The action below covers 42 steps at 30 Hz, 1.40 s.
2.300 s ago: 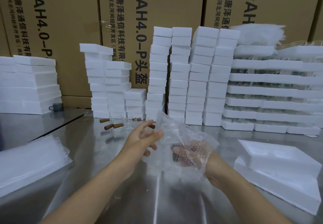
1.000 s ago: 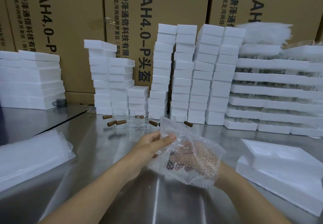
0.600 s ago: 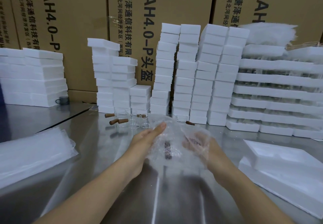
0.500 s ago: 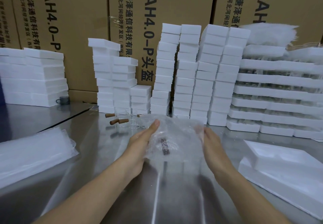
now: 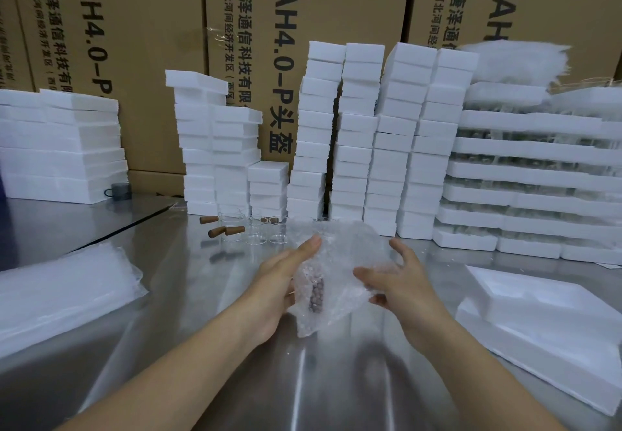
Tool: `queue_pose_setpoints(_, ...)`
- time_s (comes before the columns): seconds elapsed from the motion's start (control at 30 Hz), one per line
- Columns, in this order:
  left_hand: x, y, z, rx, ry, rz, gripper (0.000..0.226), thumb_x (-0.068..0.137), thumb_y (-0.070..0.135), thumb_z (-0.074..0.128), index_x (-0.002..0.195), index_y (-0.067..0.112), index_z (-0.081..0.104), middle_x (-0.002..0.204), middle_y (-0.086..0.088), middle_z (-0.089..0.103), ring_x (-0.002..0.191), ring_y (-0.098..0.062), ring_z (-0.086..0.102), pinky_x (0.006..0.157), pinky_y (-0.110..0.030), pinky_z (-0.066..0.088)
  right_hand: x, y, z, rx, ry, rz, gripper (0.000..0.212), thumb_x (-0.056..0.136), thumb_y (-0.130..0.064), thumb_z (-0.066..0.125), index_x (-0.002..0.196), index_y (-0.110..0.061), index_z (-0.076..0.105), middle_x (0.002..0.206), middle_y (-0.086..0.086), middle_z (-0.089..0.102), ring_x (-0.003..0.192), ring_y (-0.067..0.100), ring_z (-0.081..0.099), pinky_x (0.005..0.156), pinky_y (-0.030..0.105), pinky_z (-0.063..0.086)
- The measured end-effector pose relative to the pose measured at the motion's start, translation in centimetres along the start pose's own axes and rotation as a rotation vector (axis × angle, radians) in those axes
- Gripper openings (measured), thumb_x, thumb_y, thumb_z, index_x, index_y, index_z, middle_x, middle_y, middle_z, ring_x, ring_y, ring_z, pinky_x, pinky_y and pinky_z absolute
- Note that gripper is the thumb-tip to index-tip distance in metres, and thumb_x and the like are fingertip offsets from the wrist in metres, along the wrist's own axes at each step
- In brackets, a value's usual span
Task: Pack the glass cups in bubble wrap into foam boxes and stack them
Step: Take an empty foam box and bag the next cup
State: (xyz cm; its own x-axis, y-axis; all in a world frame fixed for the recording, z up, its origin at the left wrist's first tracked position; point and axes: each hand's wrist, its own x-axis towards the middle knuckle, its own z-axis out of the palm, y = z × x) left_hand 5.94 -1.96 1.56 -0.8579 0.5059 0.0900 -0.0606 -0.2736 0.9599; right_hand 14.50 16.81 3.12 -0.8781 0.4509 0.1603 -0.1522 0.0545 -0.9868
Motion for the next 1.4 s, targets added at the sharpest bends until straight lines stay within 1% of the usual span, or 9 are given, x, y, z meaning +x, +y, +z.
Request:
queue_pose_setpoints(0.13, 0.1, -0.4, 0.0, 0.046, 0.010, -0.013, 0.089, 0.066, 0.071, 0.092, 0.138, 0.022, 0.070, 0.131, -0.004, 0.077, 0.122, -0.032, 0.073, 0.119, -0.057, 0.046, 1.0, -0.1, -1.0, 0.075, 0.047, -0.009, 0.065, 0.083, 0.001, 0.083, 0.142, -0.011, 0.058, 0.110, 0.018, 0.076, 0.091, 0.029, 0.078, 0.077, 0.032, 0.064)
queue_pose_setpoints(0.3, 0.0, -0.5, 0.3, 0.037, 0.002, -0.020, 0.117, 0.056, 0.068, 0.100, 0.152, 0.016, 0.056, 0.146, -0.009, 0.066, 0.126, -0.035, 0.069, 0.113, -0.057, 0.052, 1.0, 0.0, -1.1, 0.065, 0.071, -0.109, 0.050, 0.084, 0.002, 0.079, 0.117, -0.034, 0.069, 0.101, 0.005, 0.069, 0.084, 0.016, 0.074, 0.067, 0.017, 0.059)
queue_pose_setpoints(0.47, 0.0, -0.6, 0.9, 0.014, -0.014, -0.004, 0.120, 0.055, 0.061, 0.103, 0.152, 0.010, 0.053, 0.135, -0.011, 0.074, 0.118, -0.041, 0.073, 0.107, -0.059, 0.056, 0.7, -0.3, -0.7, 0.030, 0.049, -0.180, 0.063, 0.083, 0.002, 0.076, 0.121, -0.046, 0.062, 0.128, 0.000, 0.062, 0.096, 0.012, 0.075, 0.090, 0.038, 0.064)
queue_pose_setpoints(0.7, 0.3, -0.9, 0.4, 0.081, 0.049, -0.001, 0.092, 0.058, 0.061, 0.100, 0.132, 0.015, 0.070, 0.123, -0.013, 0.079, 0.113, -0.040, 0.076, 0.108, -0.064, 0.053, -0.3, -0.5, -0.6, -0.293, -0.335, -0.334, 0.105, 0.082, -0.005, 0.085, 0.146, -0.069, 0.031, 0.141, -0.038, 0.038, 0.094, 0.010, 0.072, 0.078, 0.016, 0.058)
queue_pose_setpoints(0.8, 0.4, -1.1, 0.7, 0.111, 0.029, 0.004, 0.071, 0.059, 0.061, 0.099, 0.117, 0.024, 0.079, 0.117, -0.011, 0.081, 0.112, -0.039, 0.076, 0.107, -0.065, 0.053, -0.7, 0.1, 0.2, -0.448, -0.350, -0.391, 0.081, 0.082, -0.006, 0.086, 0.143, -0.047, 0.052, 0.134, -0.020, 0.061, 0.095, 0.024, 0.069, 0.086, 0.023, 0.057)
queue_pose_setpoints(0.9, 0.3, -0.8, 0.8, 0.093, 0.045, -0.009, 0.078, 0.051, 0.062, 0.102, 0.115, 0.022, 0.080, 0.117, -0.013, 0.080, 0.105, -0.036, 0.078, 0.107, -0.064, 0.053, -0.6, 0.2, 0.4, -0.493, -0.181, -0.423, 0.046, 0.082, -0.012, 0.087, 0.115, -0.033, 0.063, 0.103, -0.013, 0.070, 0.081, -0.002, 0.065, 0.075, 0.011, 0.050)
queue_pose_setpoints(1.03, 0.3, -0.5, 0.8, 0.077, 0.046, -0.002, 0.108, 0.049, 0.065, 0.102, 0.133, 0.006, 0.069, 0.124, -0.019, 0.077, 0.118, -0.045, 0.072, 0.107, -0.060, 0.052, 0.0, -0.5, 0.0, -0.204, -0.140, -0.293, 0.020, 0.086, -0.001, 0.079, 0.099, -0.015, 0.074, 0.087, -0.001, 0.078, 0.078, 0.013, 0.074, 0.066, 0.023, 0.061)
queue_pose_setpoints(1.23, -0.1, -0.4, 1.5, -0.011, -0.020, -0.036, 0.088, 0.066, 0.063, 0.095, 0.136, 0.016, 0.070, 0.129, -0.016, 0.076, 0.122, -0.041, 0.071, 0.104, -0.059, 0.056, 0.3, -0.7, -0.1, 0.292, -0.246, -0.030, 0.027, 0.089, 0.008, 0.068, 0.116, 0.005, 0.071, 0.117, 0.019, 0.076, 0.112, 0.030, 0.074, 0.089, 0.033, 0.062)
queue_pose_setpoints(1.4, -0.5, 0.0, 1.4, -0.114, -0.029, -0.040, 0.074, 0.079, 0.061, 0.088, 0.136, 0.015, 0.072, 0.131, -0.020, 0.074, 0.107, -0.033, 0.071, 0.082, -0.045, 0.060, -0.1, -1.2, 0.0, 0.564, -0.398, 0.135, 0.026, 0.086, -0.015, 0.079, 0.105, 0.002, 0.080, 0.125, 0.020, 0.073, 0.116, 0.029, 0.072, 0.086, 0.028, 0.061)
